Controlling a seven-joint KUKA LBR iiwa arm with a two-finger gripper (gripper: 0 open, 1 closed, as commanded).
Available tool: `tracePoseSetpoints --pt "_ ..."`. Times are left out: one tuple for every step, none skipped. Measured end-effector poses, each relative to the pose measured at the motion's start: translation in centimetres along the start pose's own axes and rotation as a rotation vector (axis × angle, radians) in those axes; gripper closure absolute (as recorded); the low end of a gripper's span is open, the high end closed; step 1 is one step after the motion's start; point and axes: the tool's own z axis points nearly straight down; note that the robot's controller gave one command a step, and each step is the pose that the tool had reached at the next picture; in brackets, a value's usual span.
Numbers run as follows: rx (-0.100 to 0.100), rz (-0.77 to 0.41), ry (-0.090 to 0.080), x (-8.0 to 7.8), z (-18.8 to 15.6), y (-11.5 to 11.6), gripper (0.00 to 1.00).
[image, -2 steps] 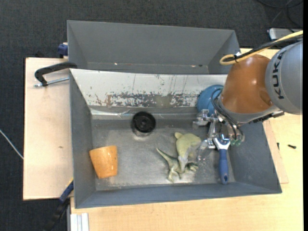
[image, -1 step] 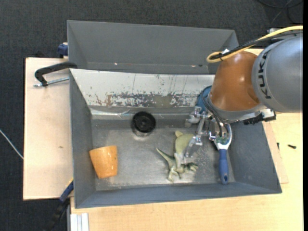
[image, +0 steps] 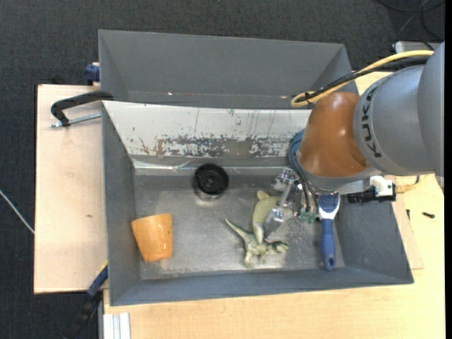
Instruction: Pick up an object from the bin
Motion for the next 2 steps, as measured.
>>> tracePoseSetpoints --pt "0.001 -0.001 0.002 -0.1 -0.11 0.06 0.0" --pt "0.0 0.0 -0.004 -0.26 -0.25 0.11 1.0"
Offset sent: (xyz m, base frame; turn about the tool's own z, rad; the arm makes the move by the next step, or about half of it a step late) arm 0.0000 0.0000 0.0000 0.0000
